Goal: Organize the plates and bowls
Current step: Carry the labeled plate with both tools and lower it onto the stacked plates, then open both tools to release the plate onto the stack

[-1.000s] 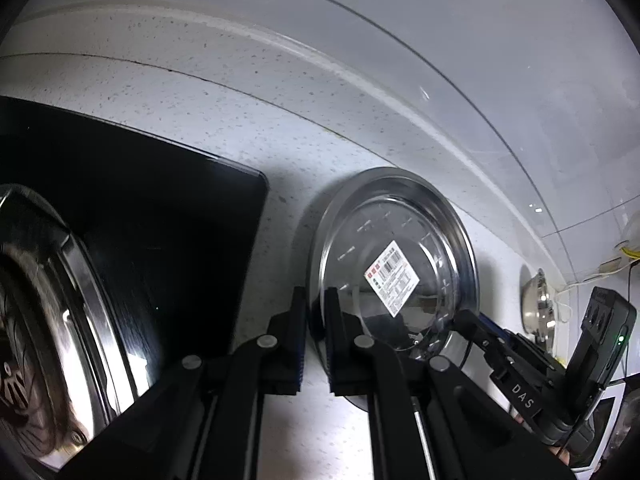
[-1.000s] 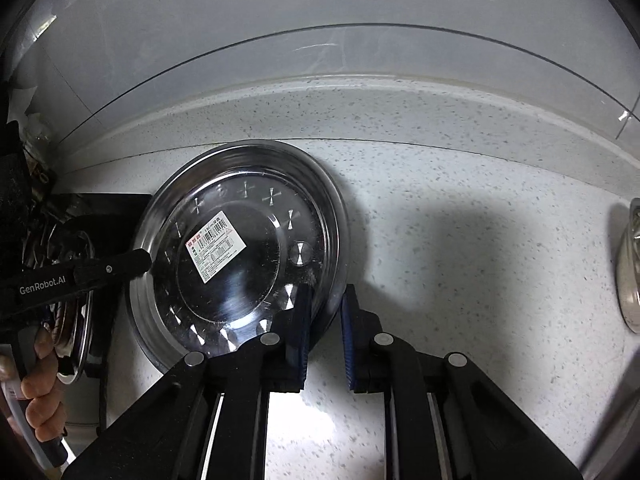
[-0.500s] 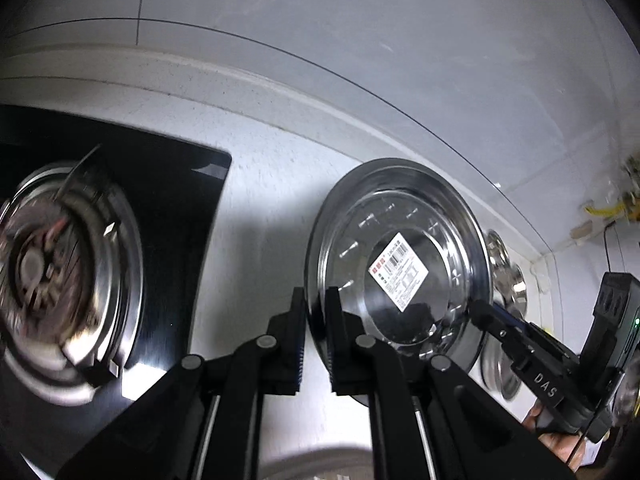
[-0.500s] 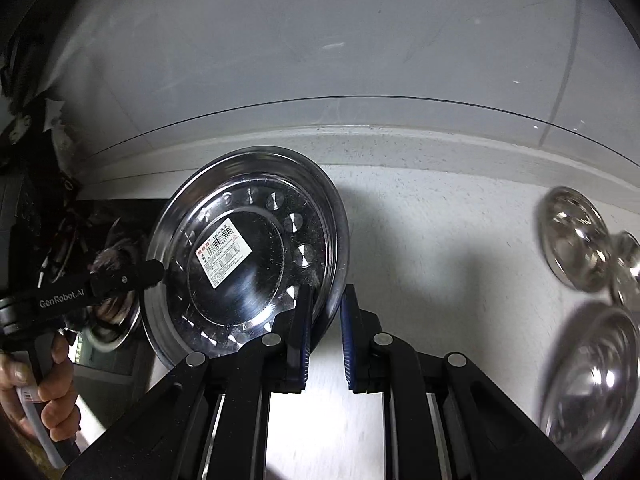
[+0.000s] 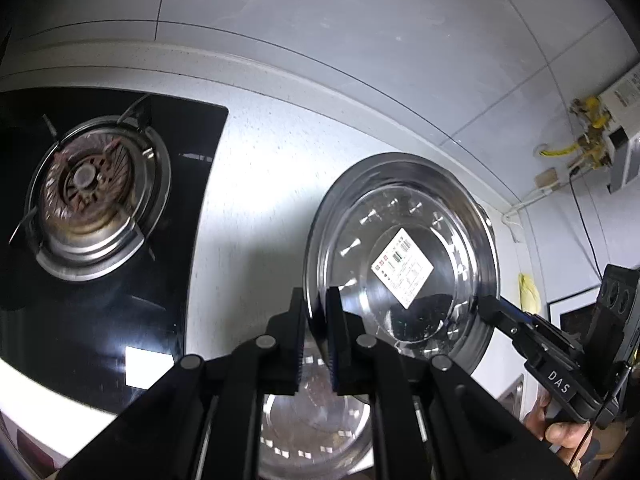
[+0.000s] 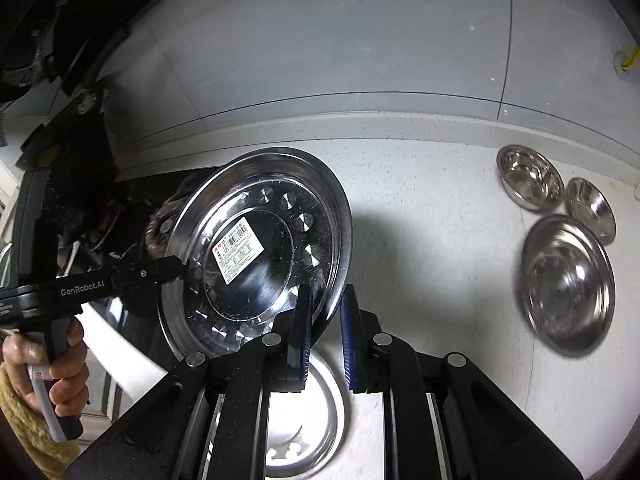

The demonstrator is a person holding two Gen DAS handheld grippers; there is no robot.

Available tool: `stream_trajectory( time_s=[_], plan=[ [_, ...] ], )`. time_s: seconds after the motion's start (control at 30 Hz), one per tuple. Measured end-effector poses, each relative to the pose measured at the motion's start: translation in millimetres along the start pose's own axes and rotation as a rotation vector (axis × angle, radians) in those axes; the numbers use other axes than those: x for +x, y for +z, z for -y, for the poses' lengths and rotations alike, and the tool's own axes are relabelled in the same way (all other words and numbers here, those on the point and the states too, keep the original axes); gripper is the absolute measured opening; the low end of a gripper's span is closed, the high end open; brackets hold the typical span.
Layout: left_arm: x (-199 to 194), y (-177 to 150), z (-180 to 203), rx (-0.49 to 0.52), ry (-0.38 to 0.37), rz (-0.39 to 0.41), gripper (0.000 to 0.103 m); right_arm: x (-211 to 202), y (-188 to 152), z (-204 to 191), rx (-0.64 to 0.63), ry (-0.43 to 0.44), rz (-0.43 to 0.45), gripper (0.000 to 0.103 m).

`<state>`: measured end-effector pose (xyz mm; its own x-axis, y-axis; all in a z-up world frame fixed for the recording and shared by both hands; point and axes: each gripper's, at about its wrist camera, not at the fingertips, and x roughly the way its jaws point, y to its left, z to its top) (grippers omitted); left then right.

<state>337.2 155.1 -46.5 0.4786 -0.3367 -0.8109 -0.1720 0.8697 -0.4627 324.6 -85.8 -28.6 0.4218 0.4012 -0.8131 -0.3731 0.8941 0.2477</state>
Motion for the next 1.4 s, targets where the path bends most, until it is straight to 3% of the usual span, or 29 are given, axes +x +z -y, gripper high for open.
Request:
stream_trajectory(
  time_s=[0.23, 0.37, 0.7, 1.07, 1.4],
  plan=[
    [-24, -45, 5, 0.017, -0.012, 0.005, 0.009, -30, -35, -4, 0.001, 0.018, 0.000, 0.012],
    [-24, -74, -3, 0.010, 0.005, -0.008, 0.009, -26, -60, -6, 0.006, 0.029, -0.031, 0.012],
    [23, -135, -46, -0.063, 0.040, -0.141, 0.008, 33, -118, 9, 0.075, 0.060, -0.200, 0.012],
    [47, -143, -58, -0.074, 0.064, -0.187, 0.008, 56, -133, 19, 0.114, 0.070, -0.263, 0.012],
    [48, -140, -51, -0.014, 0.116, -0.155, 0.010, 62, -138, 19, 0.114, 0.088, -0.278, 0.015]
  ],
)
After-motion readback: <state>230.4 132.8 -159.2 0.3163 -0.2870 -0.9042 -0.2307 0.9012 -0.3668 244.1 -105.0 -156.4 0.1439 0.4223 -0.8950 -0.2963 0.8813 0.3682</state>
